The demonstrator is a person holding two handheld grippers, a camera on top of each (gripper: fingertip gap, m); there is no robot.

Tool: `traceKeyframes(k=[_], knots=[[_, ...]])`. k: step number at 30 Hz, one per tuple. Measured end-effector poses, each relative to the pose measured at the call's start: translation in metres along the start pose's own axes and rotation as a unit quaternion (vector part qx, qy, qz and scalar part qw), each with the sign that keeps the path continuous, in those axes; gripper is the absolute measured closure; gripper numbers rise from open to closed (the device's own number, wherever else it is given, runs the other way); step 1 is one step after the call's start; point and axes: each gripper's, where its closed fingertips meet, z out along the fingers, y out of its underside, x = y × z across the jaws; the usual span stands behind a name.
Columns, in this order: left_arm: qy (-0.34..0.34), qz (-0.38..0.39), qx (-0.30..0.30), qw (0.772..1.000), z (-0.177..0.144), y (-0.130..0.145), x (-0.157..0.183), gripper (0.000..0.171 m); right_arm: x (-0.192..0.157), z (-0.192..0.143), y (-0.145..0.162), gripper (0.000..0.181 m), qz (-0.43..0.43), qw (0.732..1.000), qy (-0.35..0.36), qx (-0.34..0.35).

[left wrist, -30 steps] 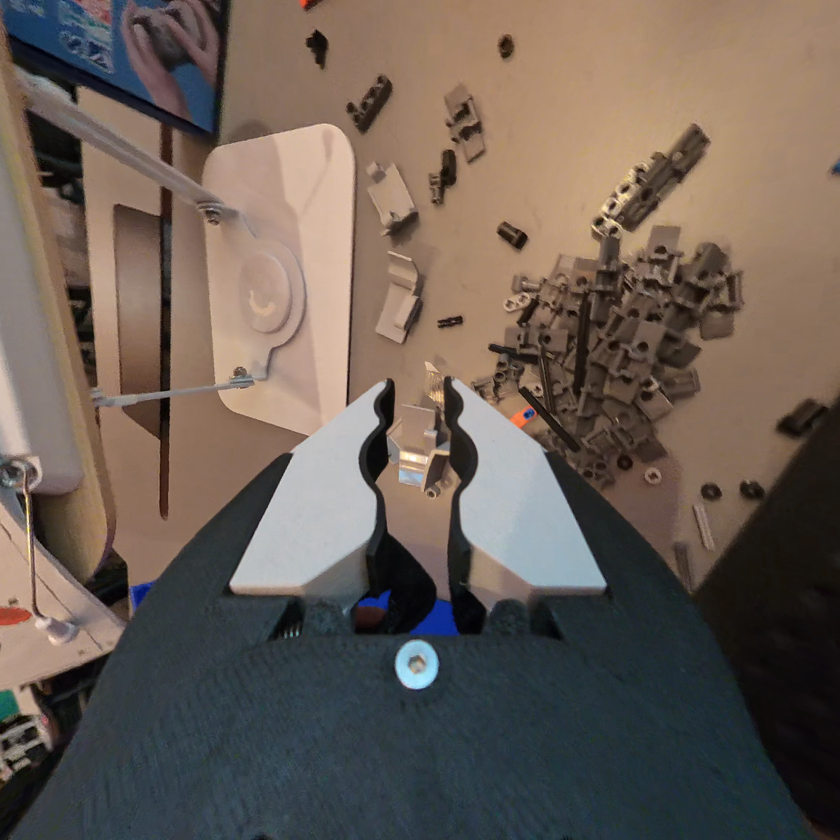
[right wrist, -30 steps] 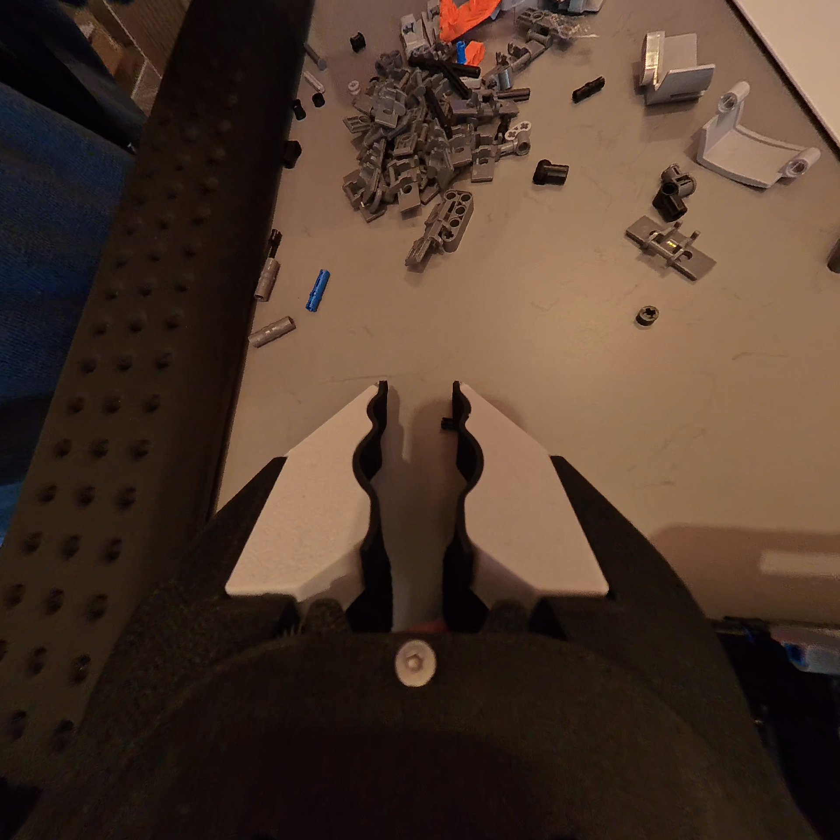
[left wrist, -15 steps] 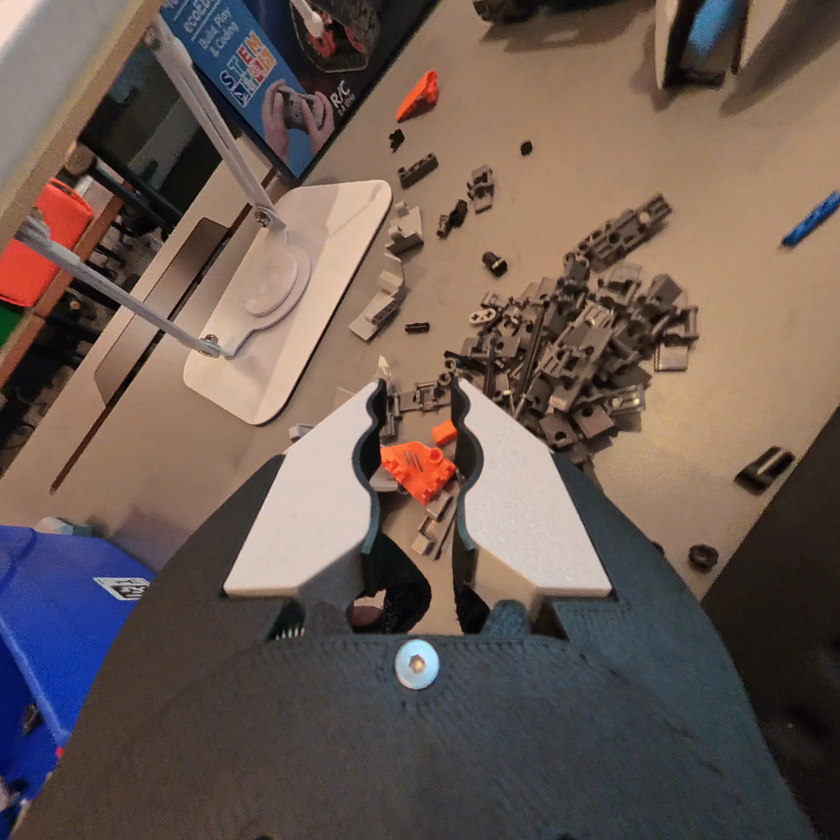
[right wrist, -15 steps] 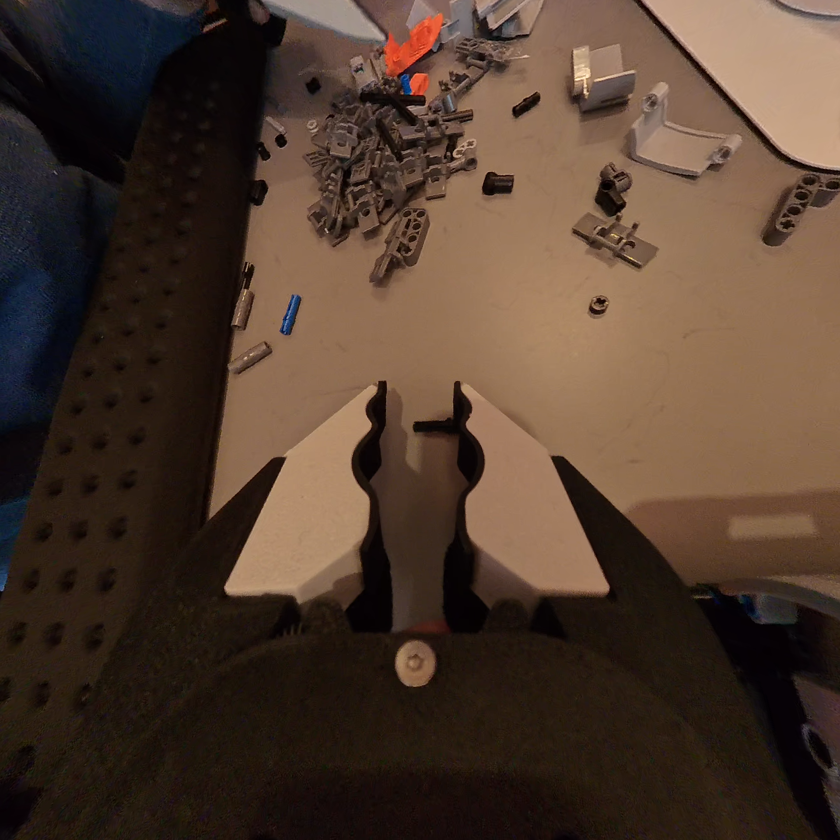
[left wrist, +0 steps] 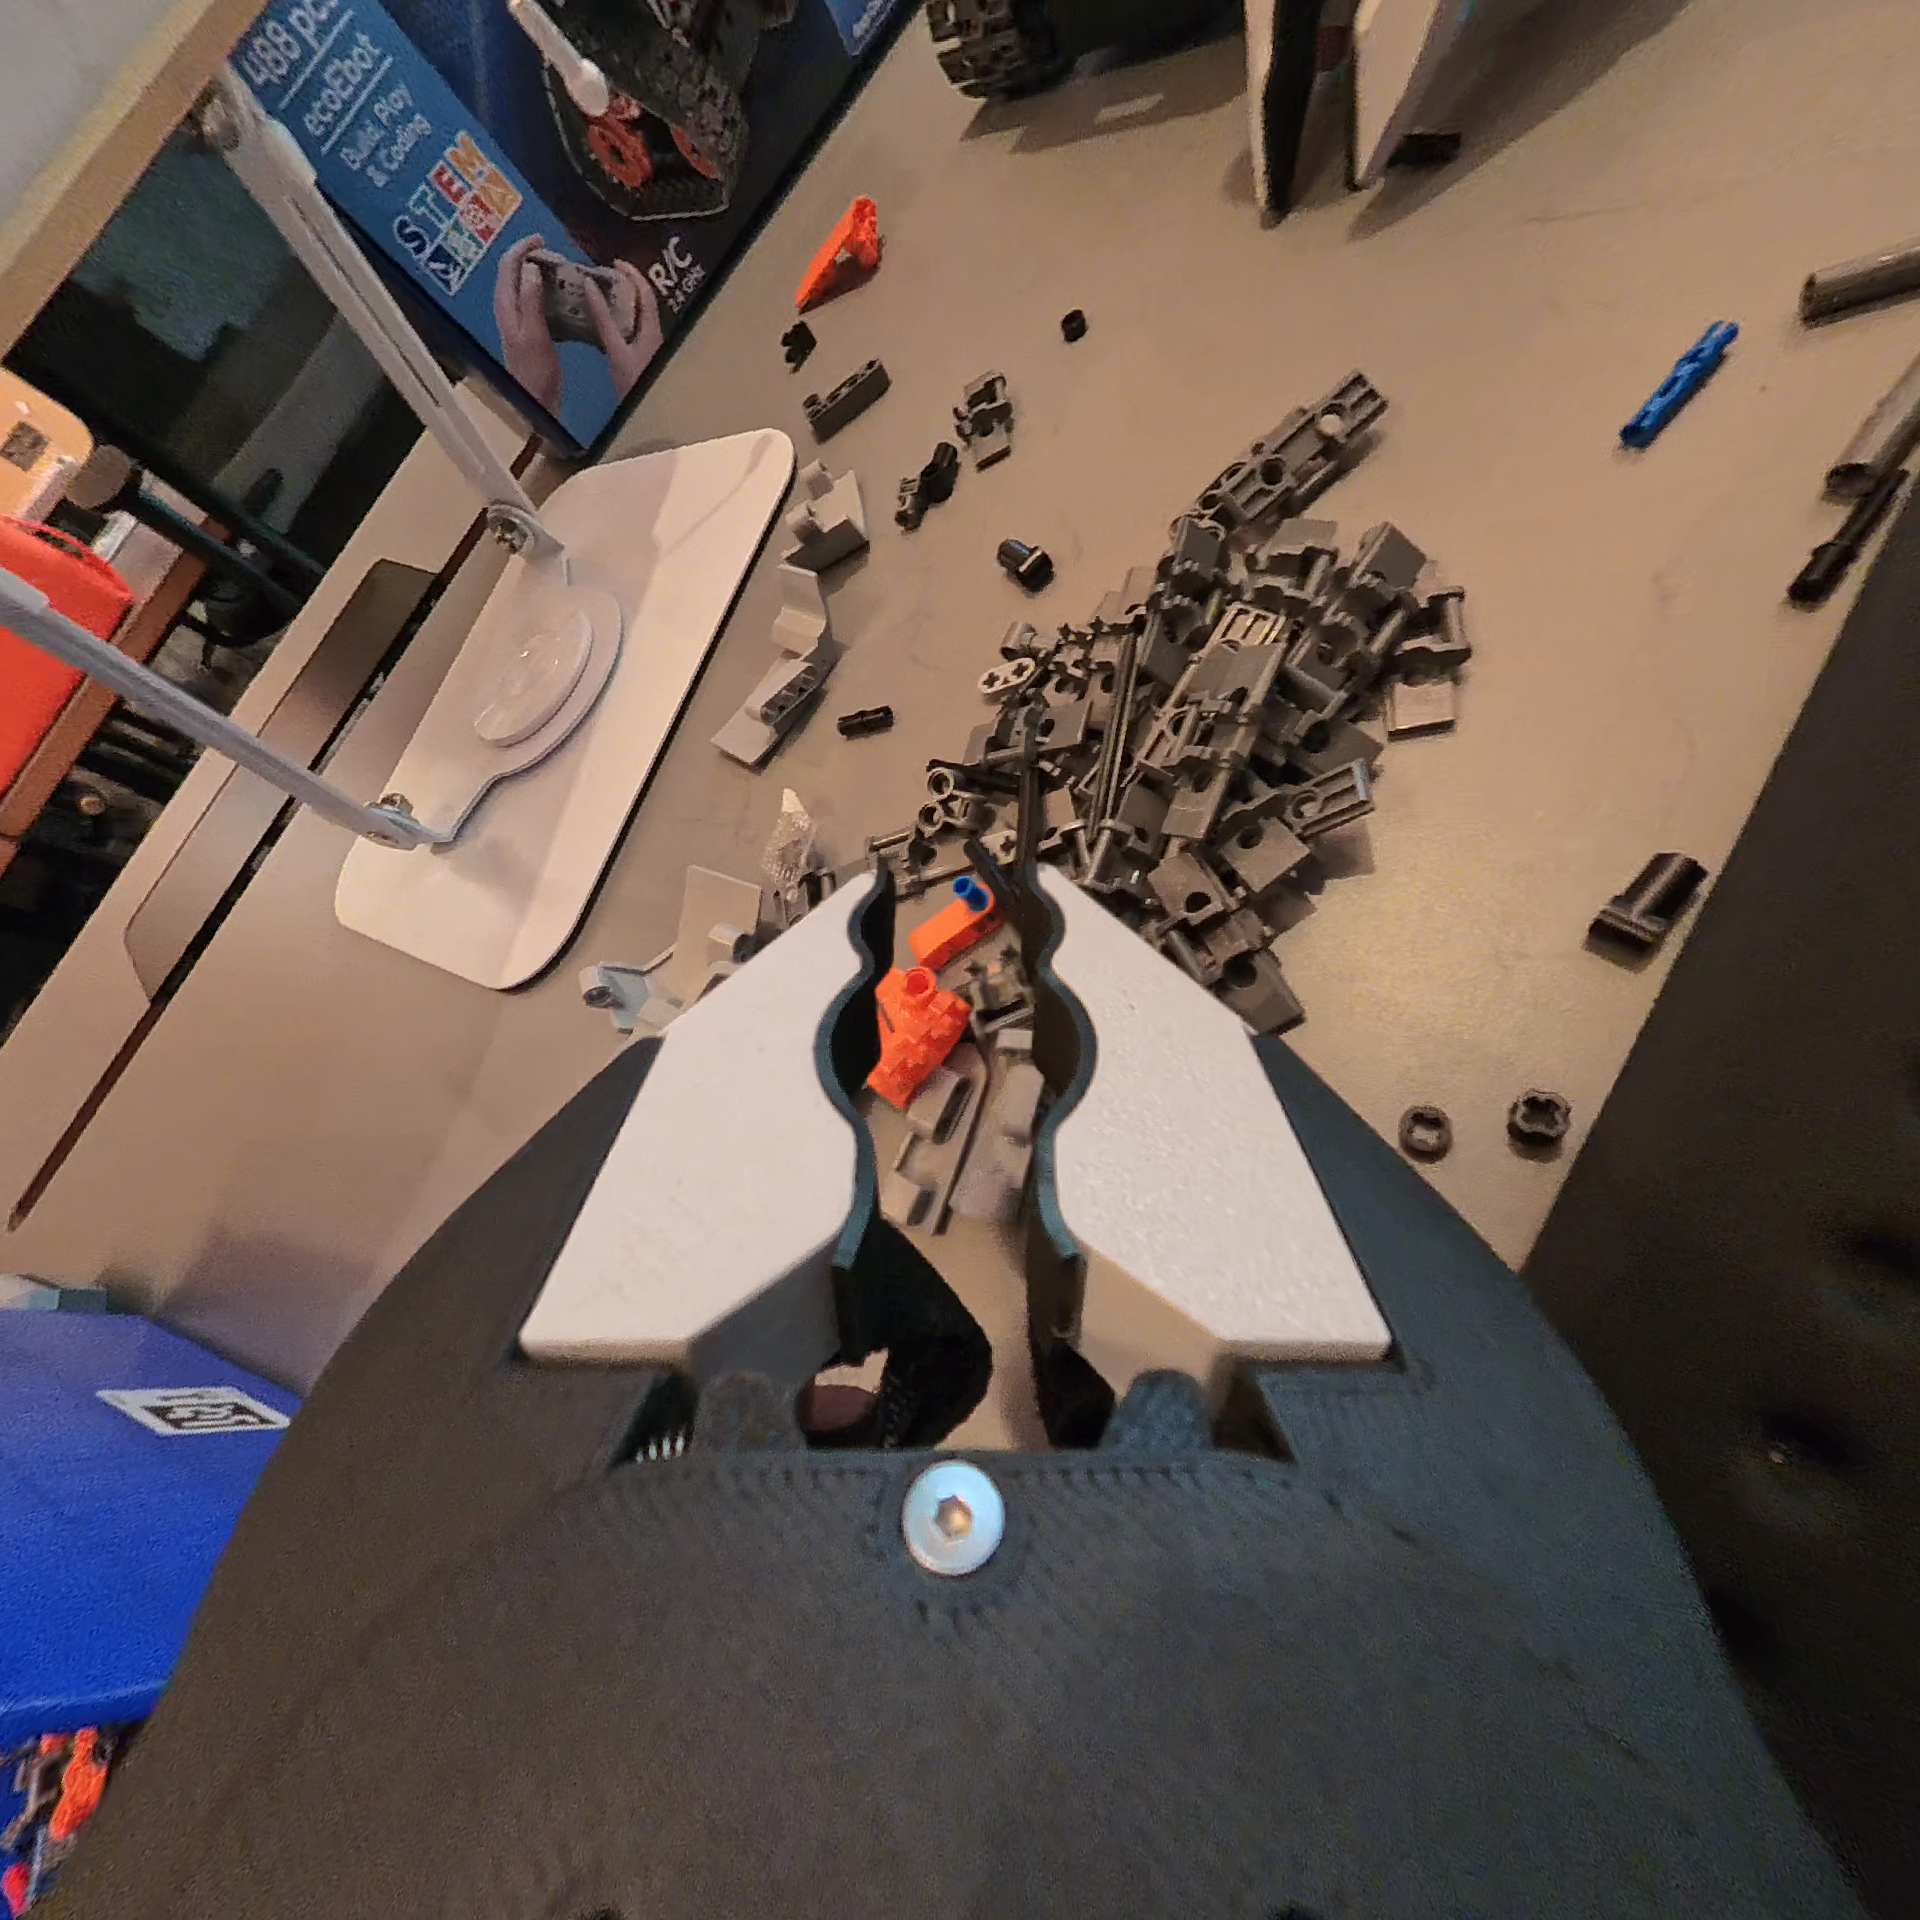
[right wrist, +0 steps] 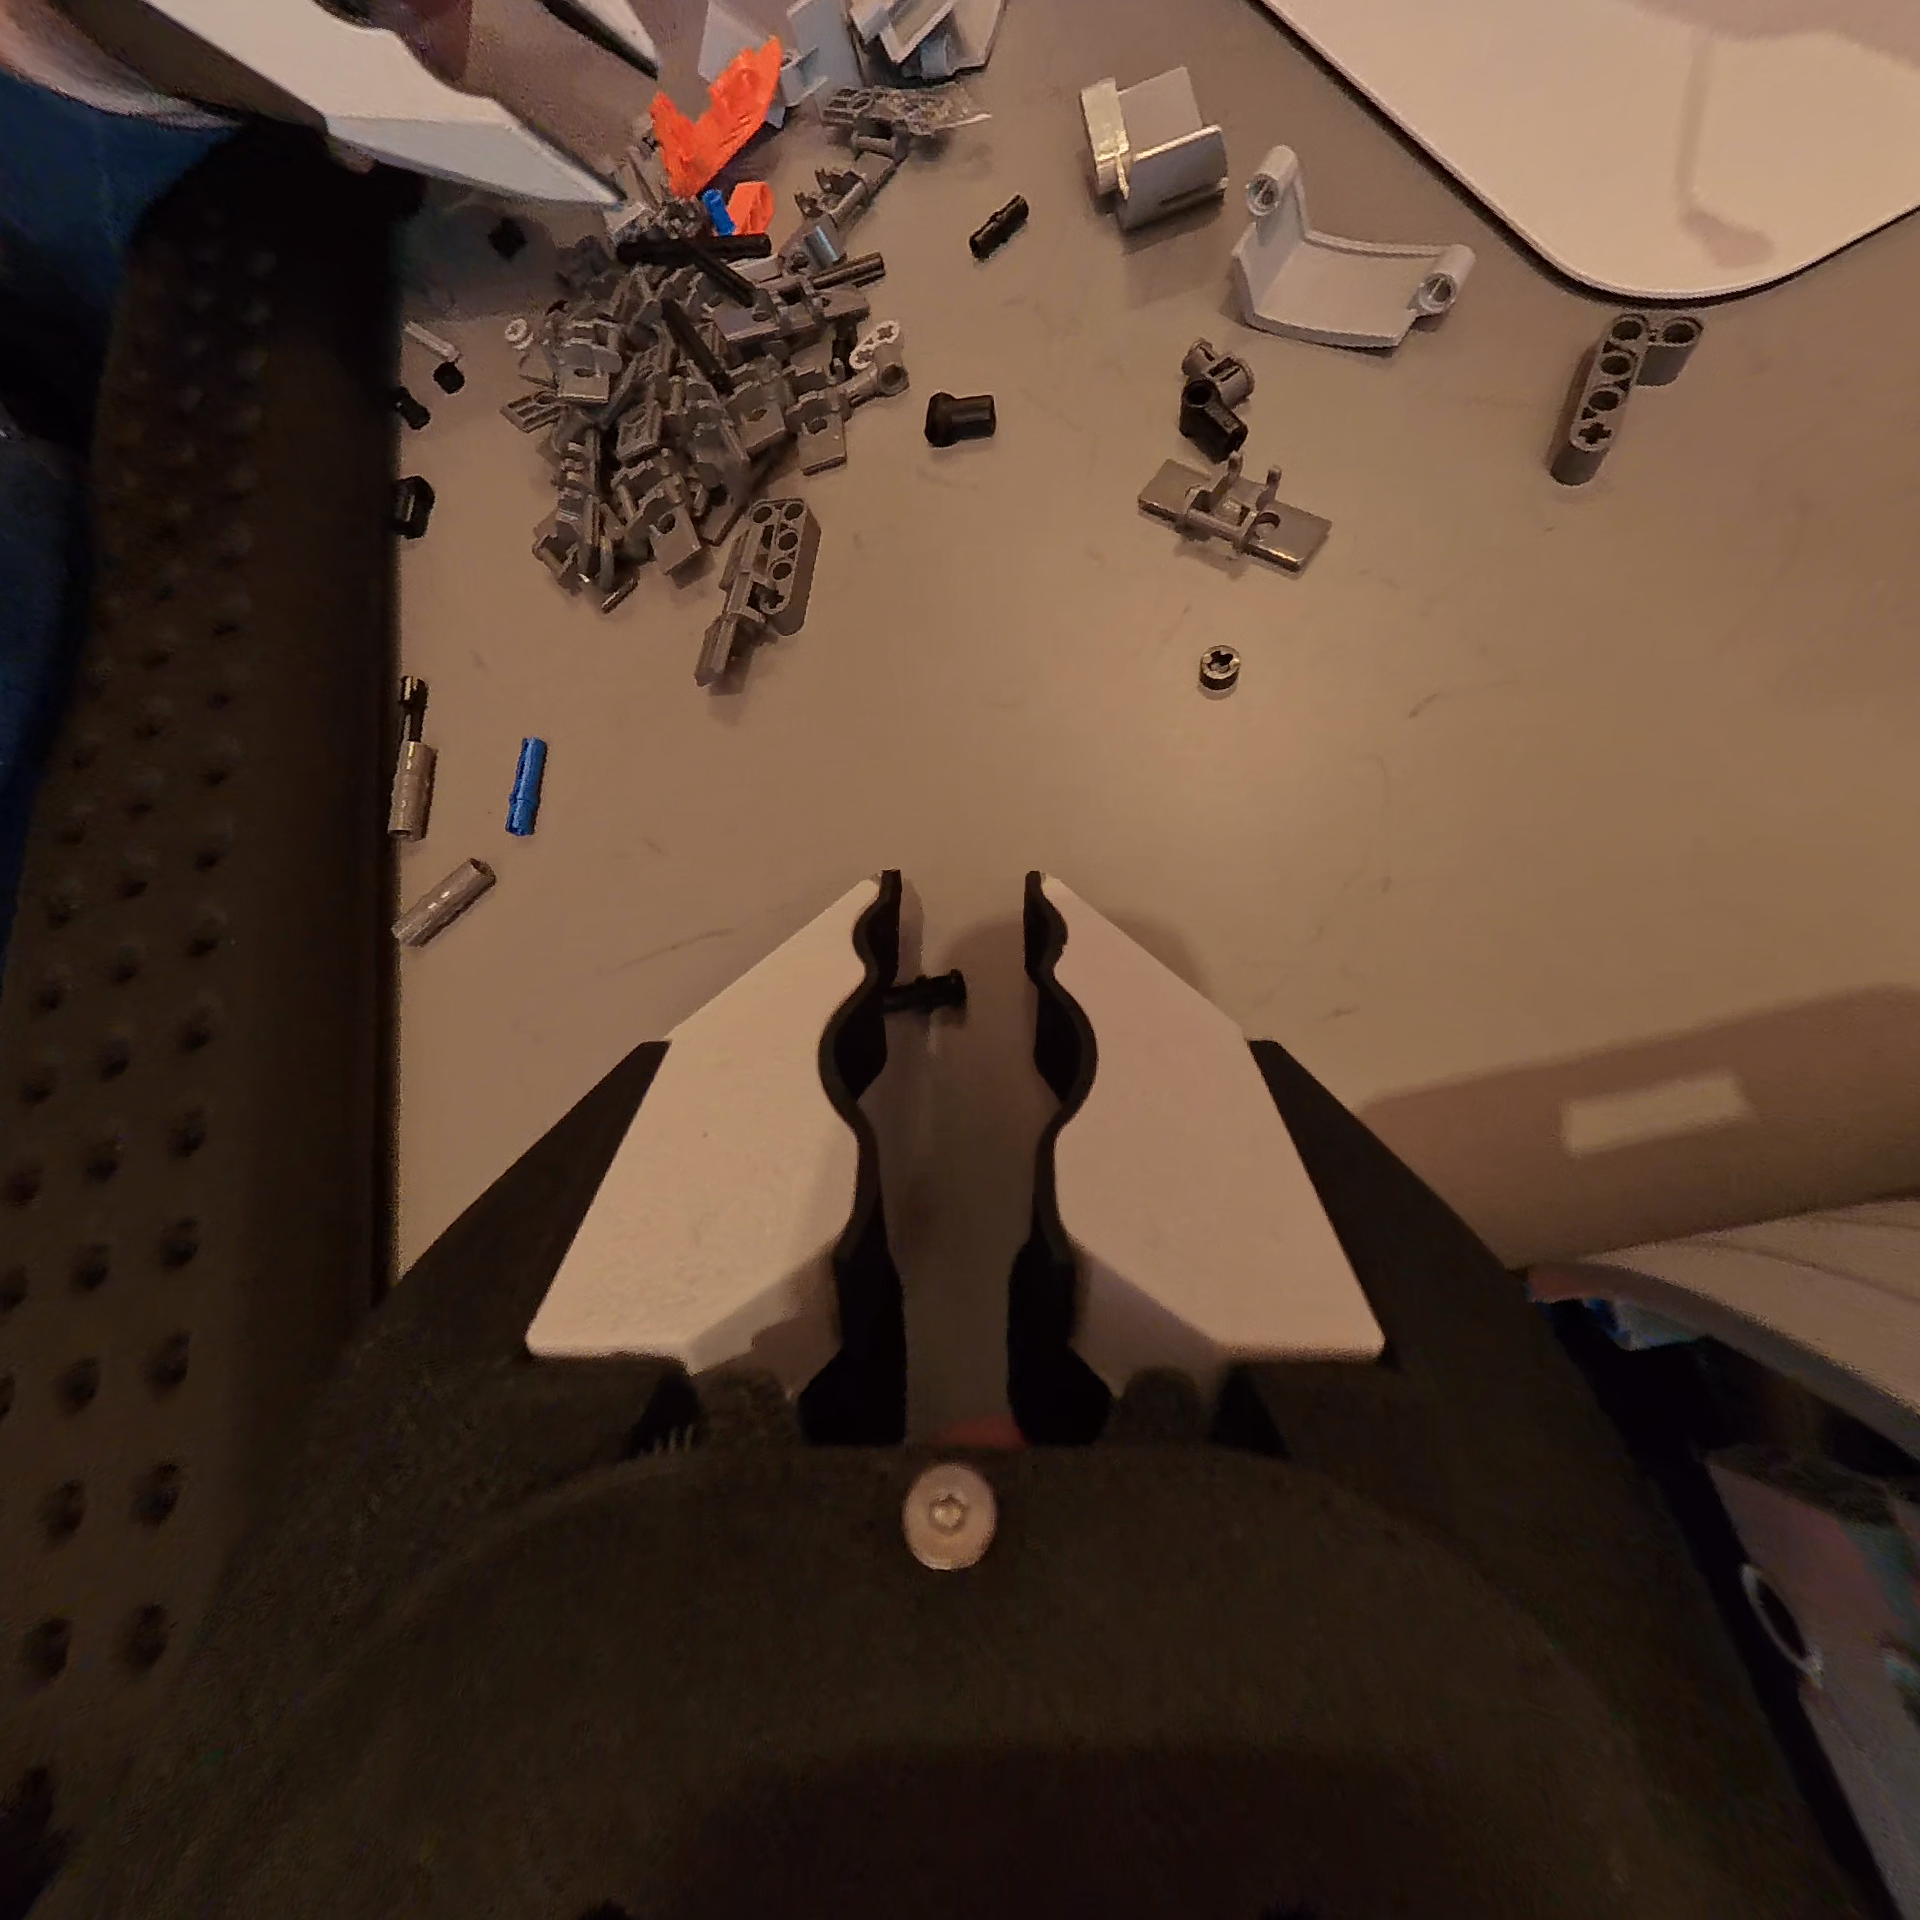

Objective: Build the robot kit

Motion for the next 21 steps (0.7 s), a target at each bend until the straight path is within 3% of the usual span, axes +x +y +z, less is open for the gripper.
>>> traceKeyframes(k=[21], knots=[[0.020, 0.017, -0.007, 1.000, 0.003, -0.001, 0.012, 0.145, 0.003, 0.001, 0.000, 0.161, 0.006, 1.000, 0.009, -0.001]])
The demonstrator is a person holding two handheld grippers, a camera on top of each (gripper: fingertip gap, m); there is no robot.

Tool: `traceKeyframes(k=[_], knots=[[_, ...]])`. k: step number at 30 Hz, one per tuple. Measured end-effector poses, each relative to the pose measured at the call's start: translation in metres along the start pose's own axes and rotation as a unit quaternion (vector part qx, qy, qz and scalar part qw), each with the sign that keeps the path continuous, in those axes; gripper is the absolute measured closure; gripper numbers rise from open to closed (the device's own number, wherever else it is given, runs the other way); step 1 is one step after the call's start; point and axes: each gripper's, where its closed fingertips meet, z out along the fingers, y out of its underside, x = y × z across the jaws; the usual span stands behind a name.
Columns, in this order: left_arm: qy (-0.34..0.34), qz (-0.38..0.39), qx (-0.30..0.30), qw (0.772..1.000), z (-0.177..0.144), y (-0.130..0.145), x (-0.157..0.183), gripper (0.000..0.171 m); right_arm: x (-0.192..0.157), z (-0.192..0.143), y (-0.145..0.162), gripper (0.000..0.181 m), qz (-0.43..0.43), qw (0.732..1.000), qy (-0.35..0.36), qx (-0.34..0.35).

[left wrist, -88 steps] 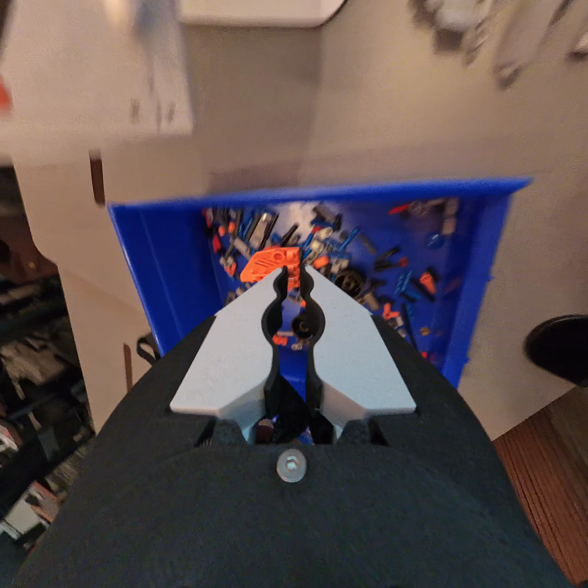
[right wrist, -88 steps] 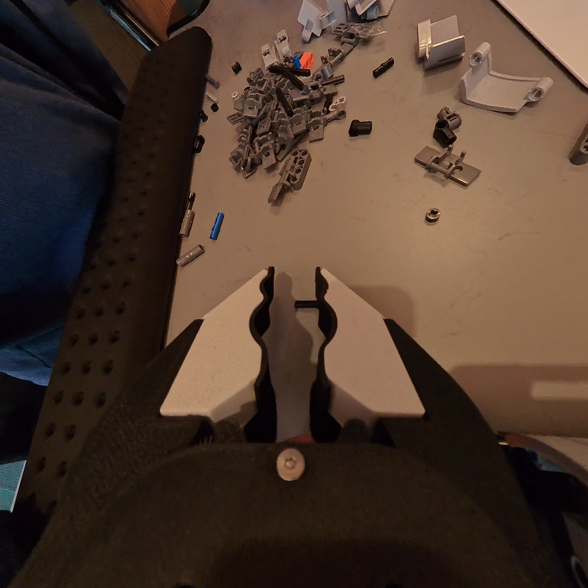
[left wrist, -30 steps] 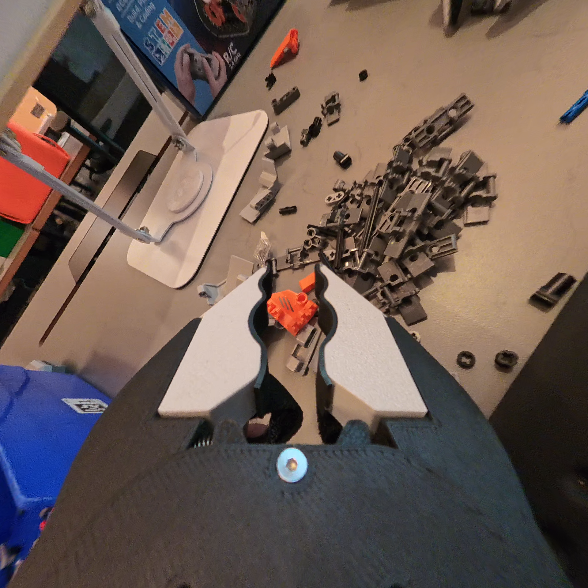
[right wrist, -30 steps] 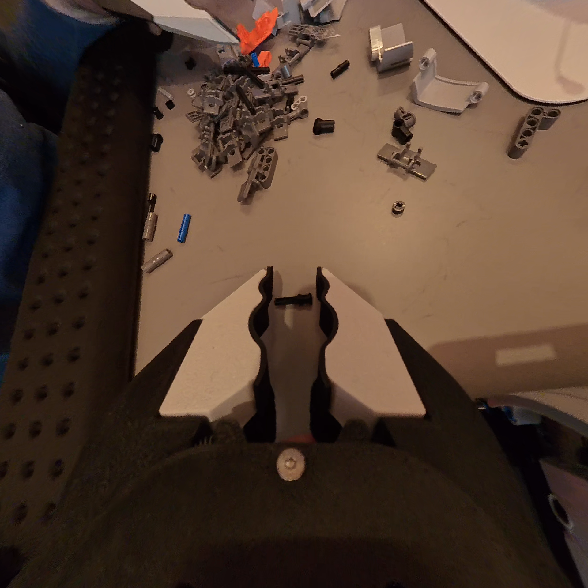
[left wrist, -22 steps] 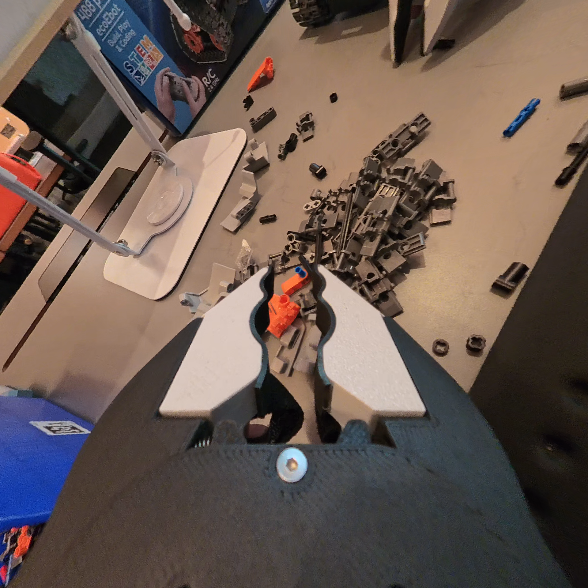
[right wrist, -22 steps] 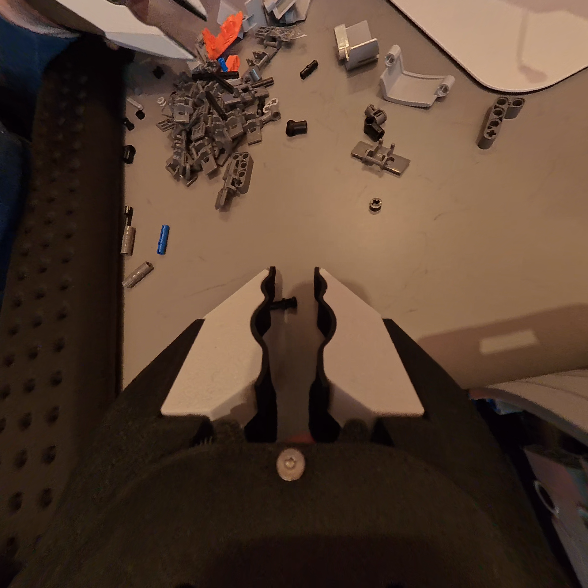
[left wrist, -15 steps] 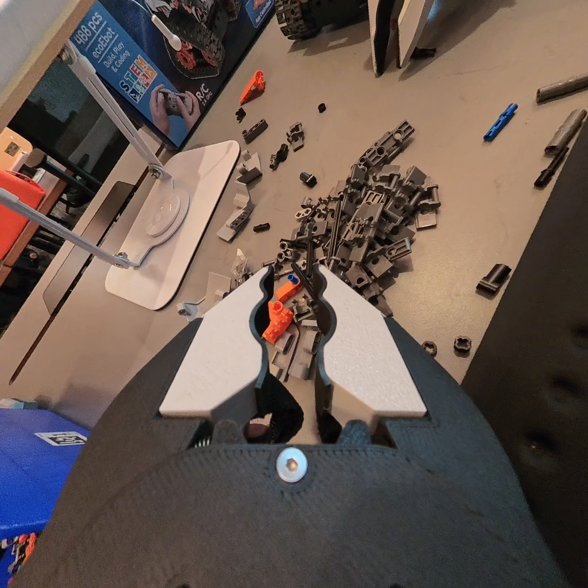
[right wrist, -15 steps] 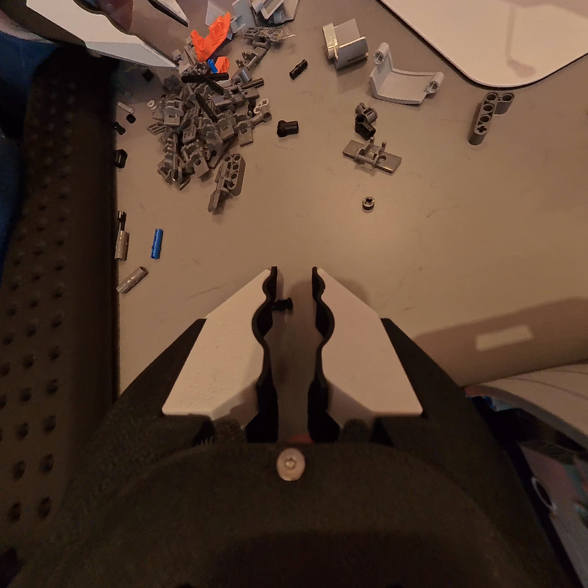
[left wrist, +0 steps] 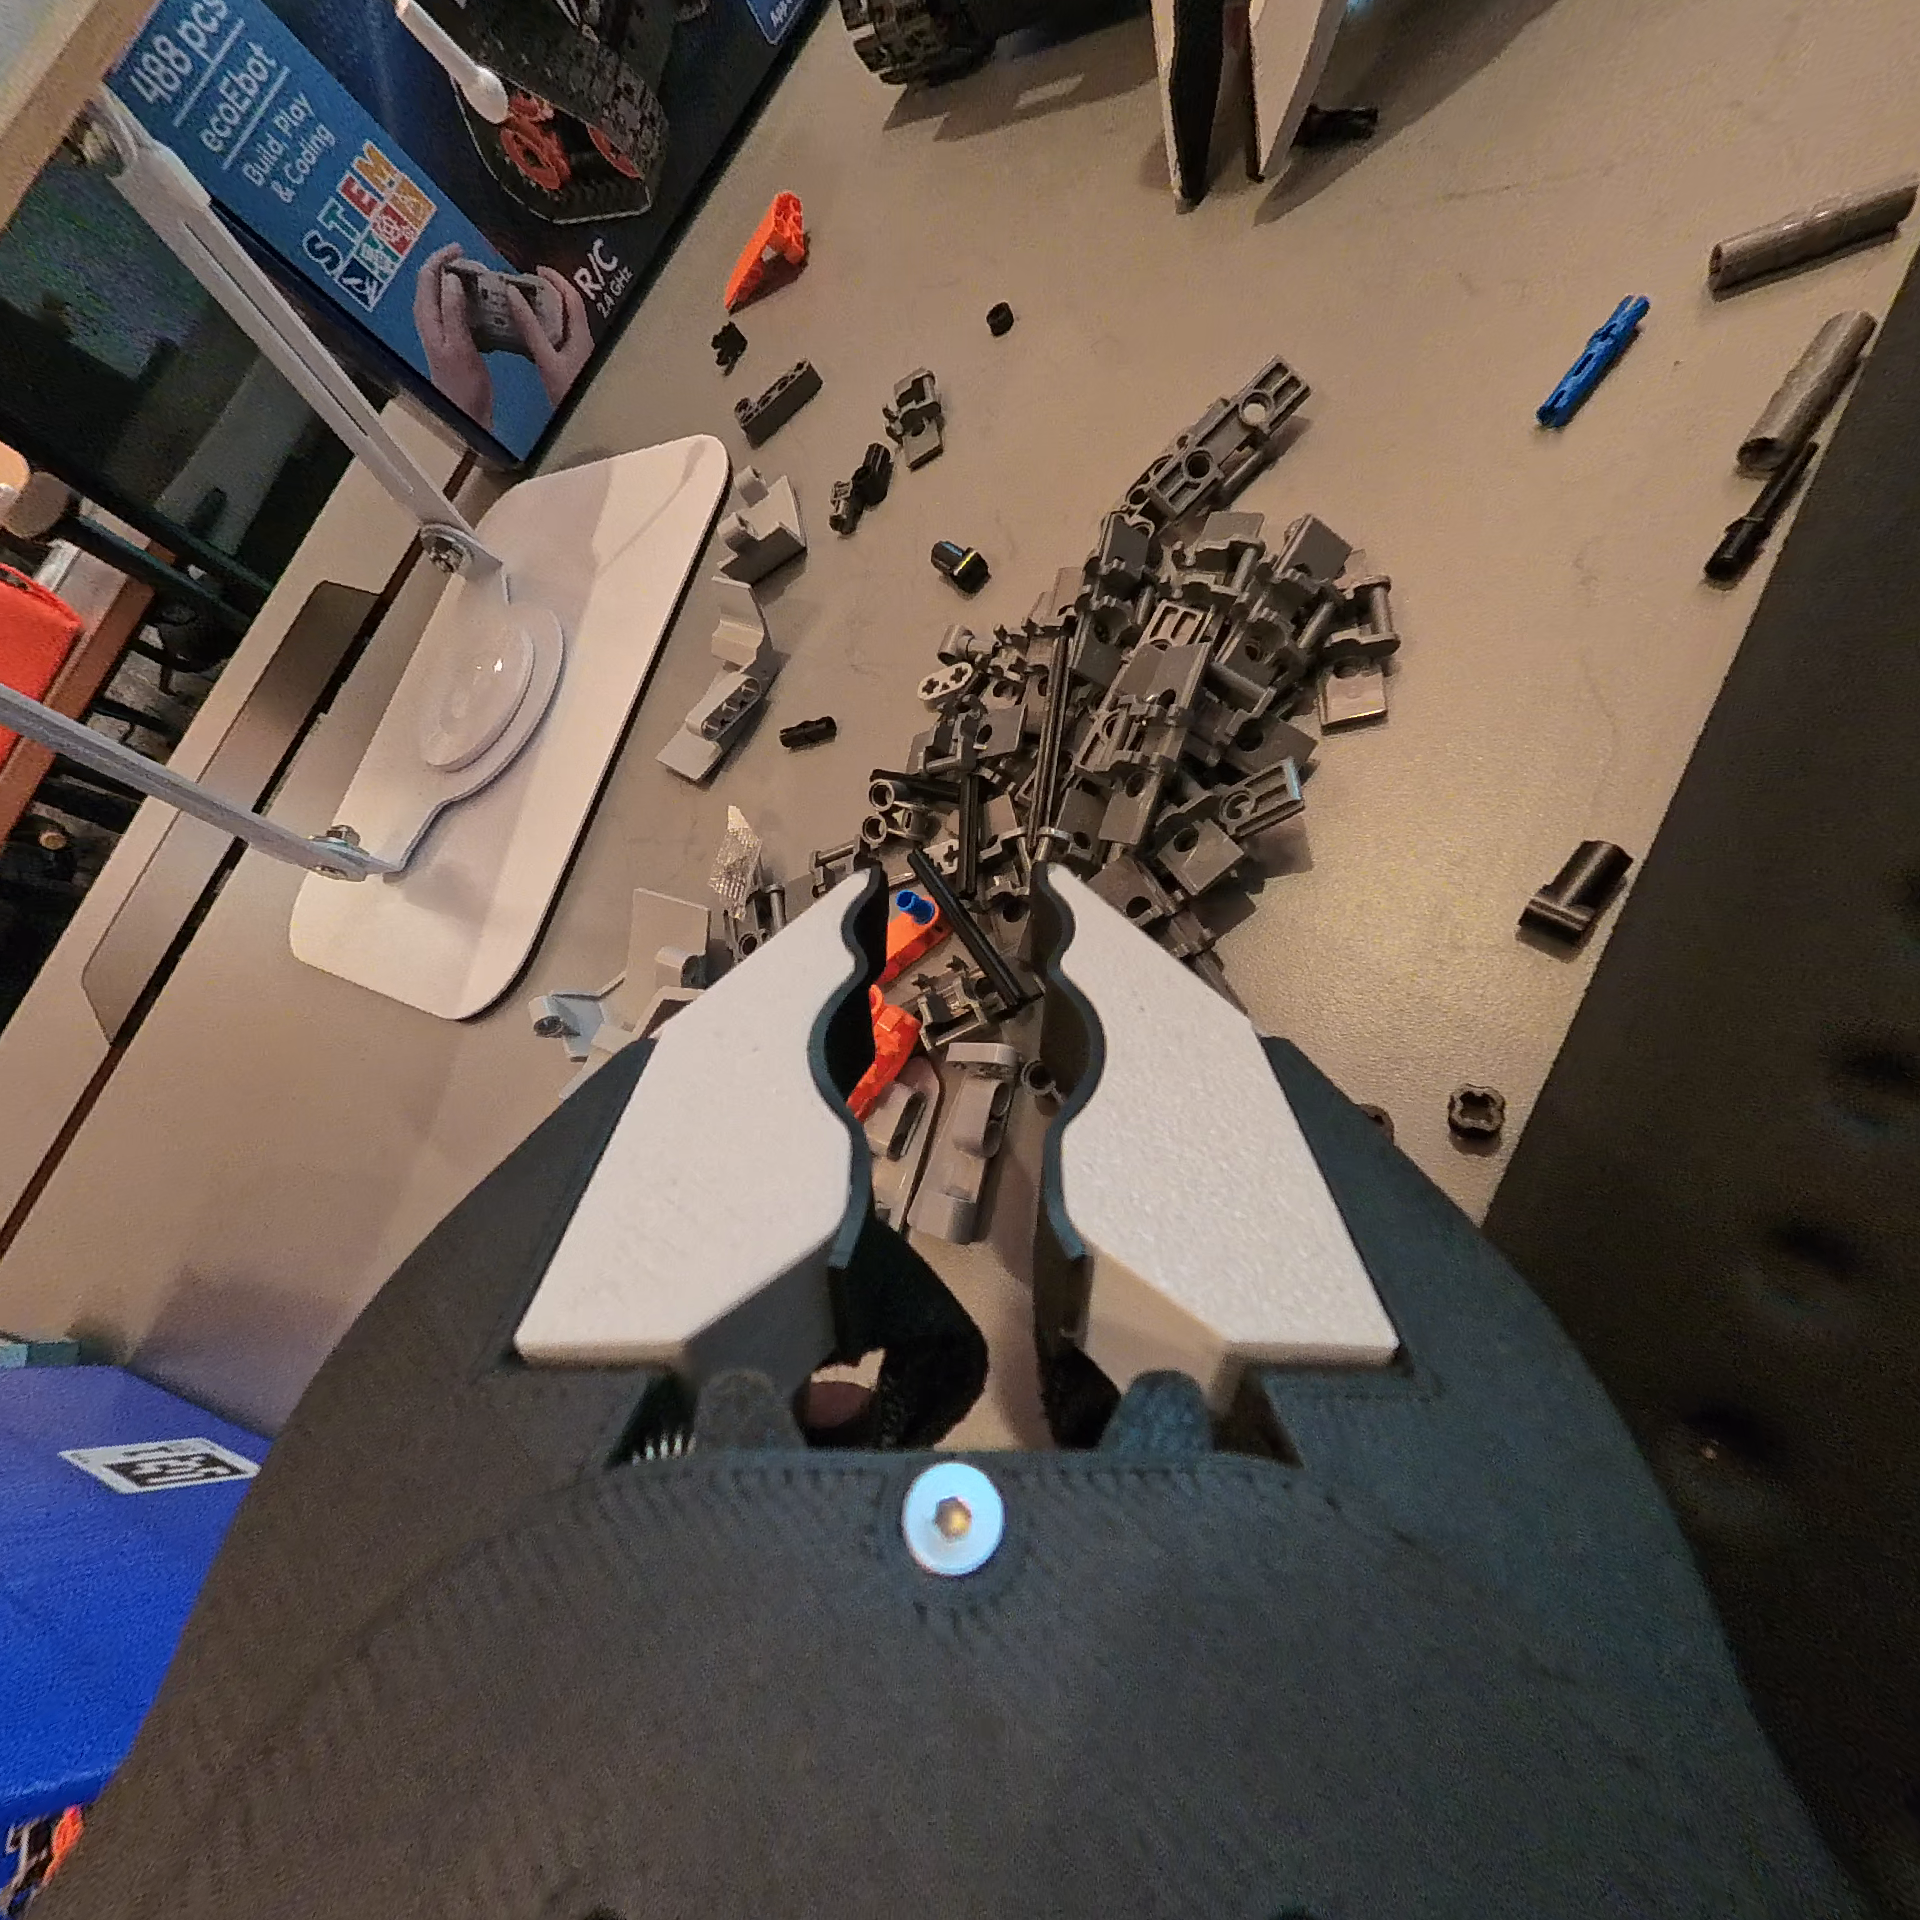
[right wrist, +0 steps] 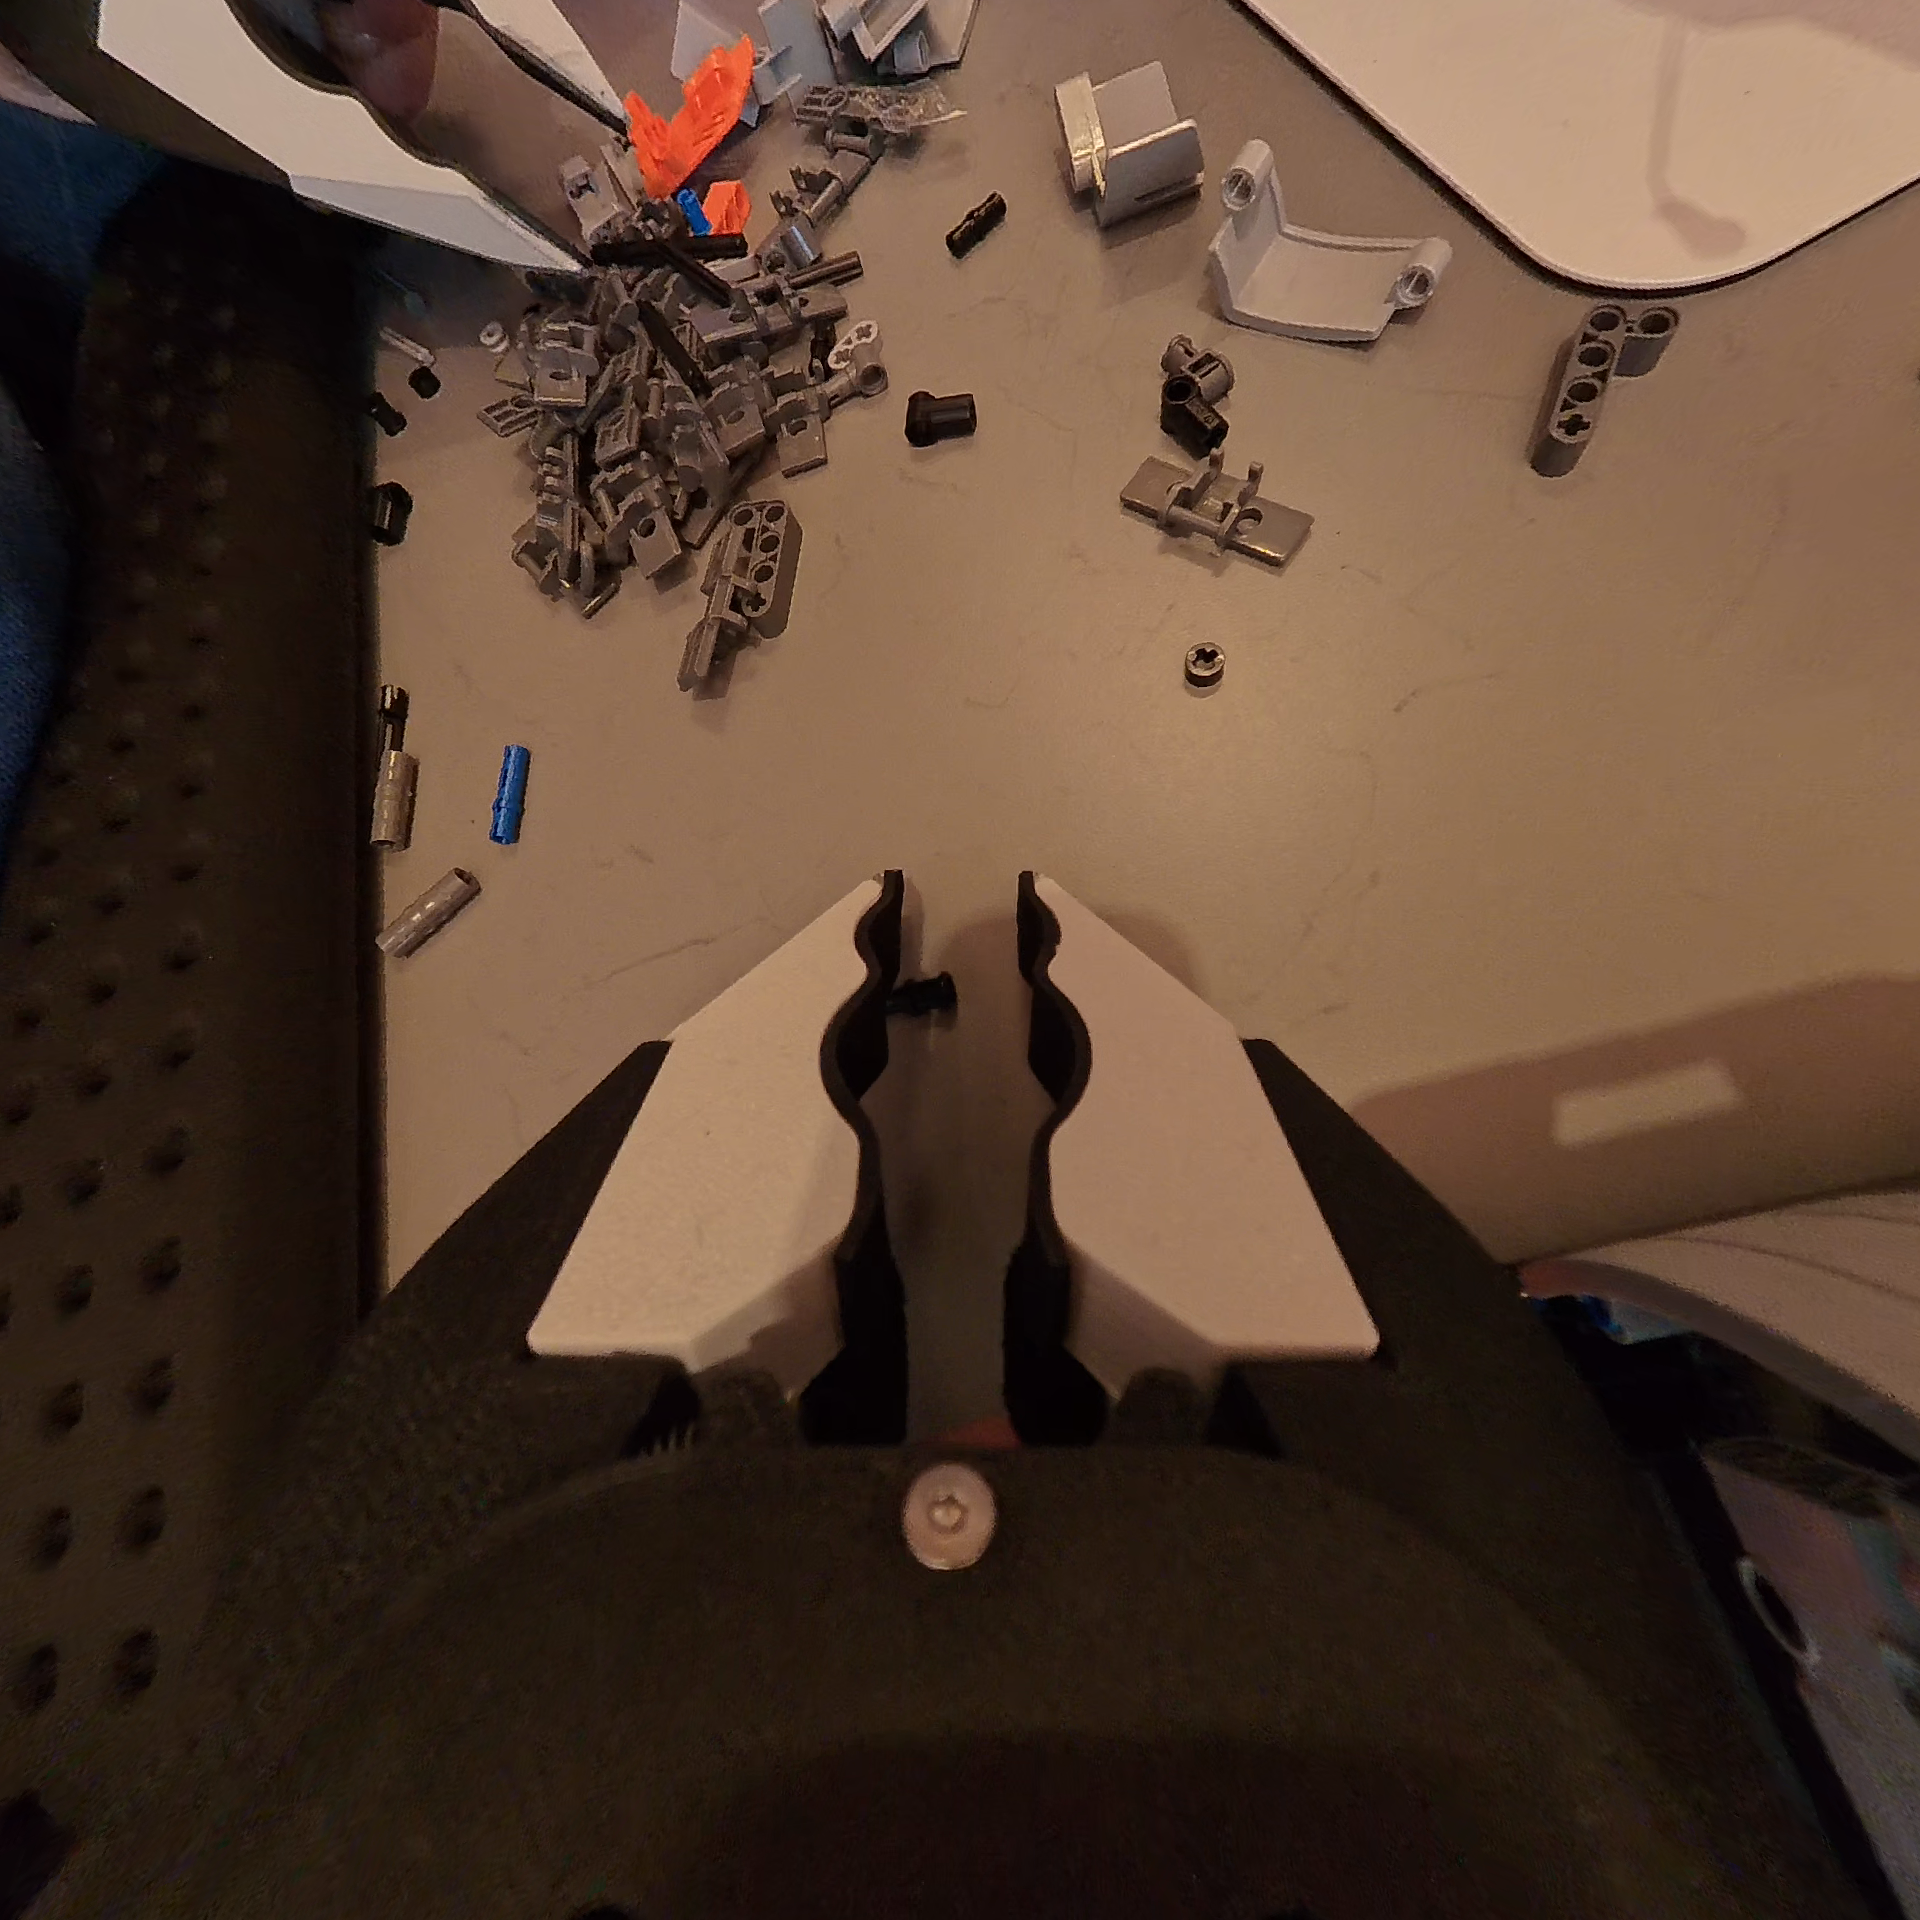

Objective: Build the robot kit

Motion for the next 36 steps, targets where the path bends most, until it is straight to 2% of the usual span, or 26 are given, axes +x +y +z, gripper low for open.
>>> traceKeyframes(k=[24, 36], knots=[[0.014, 0.003, -0.010, 1.000, 0.006, 0.003, 0.006, 0.146, -0.001, 0.000, 0.000, 0.159, -0.004, 1.000, -0.003, -0.001], [-0.012, -0.014, -0.005, 1.000, 0.005, 0.006, -0.011, 0.144, -0.011, -0.001, -0.004, 0.151, -0.044, 0.999, -0.007, 0.013]])
